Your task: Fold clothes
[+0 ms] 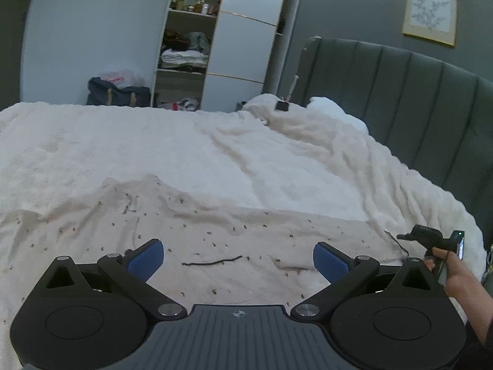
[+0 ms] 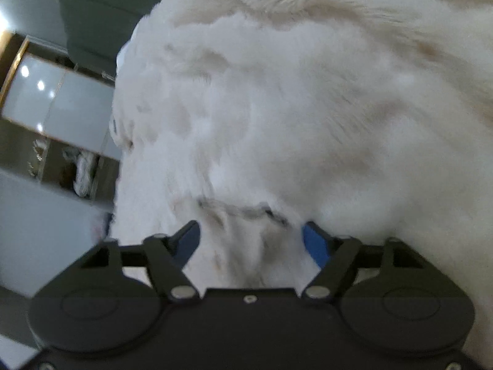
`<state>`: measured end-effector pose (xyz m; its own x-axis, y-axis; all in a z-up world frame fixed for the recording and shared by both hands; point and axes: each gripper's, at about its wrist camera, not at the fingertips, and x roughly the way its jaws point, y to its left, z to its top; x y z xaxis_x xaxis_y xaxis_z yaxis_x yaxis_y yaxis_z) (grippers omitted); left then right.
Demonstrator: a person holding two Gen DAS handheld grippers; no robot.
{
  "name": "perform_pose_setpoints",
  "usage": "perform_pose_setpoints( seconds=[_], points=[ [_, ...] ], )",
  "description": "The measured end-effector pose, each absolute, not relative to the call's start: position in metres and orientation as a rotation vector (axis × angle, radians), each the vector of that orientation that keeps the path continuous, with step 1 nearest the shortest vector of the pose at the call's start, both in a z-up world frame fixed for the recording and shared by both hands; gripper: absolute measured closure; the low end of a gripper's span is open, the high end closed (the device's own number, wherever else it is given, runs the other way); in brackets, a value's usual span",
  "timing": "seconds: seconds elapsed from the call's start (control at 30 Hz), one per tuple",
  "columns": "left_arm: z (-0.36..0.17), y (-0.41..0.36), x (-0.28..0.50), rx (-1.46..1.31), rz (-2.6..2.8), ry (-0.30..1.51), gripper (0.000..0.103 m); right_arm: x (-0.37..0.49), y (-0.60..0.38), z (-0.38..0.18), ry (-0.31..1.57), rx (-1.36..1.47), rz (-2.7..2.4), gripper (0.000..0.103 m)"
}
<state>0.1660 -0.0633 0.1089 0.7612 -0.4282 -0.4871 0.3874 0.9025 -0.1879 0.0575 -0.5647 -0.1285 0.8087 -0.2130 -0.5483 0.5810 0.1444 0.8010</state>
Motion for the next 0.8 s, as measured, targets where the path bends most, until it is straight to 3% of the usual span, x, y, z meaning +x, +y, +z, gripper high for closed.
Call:
perform_pose_setpoints(
  seconds=[0.03,0.07,0.33,0.53,0.67,0.7,0.8],
  points=[
    [0.112,-0.066,0.165,-0.078,-0.443,0.547,0.001,0.058,-0.57,-0.134,0.343,1.326,-0.57,0.091],
    [0.116,-0.067,0.164,-0.078,-0.44,0.543,0.001,0.059,-0.576,-0.14,0.347,1.346,-0.551,0.1],
    [0.117,-0.093,0.161,-0.074,-0.451,0.554,0.001,0.051,-0.584,-0.143,0.333,1.383,-0.447,0.101],
    [0.114,-0.128,0.158,-0.005,-0.522,0.55,0.001,0.026,-0.572,-0.103,0.201,1.326,-0.392,0.103],
    [0.111,-0.139,0.153,0.038,-0.553,0.552,0.001,0.015,-0.565,-0.096,0.218,1.273,-0.413,0.103],
    [0.11,-0.139,0.152,0.039,-0.558,0.555,0.001,0.016,-0.567,-0.098,0.237,1.258,-0.426,0.101],
    [0.103,-0.14,0.15,0.051,-0.562,0.569,0.001,0.018,-0.571,-0.101,0.293,1.21,-0.463,0.079]
  ],
)
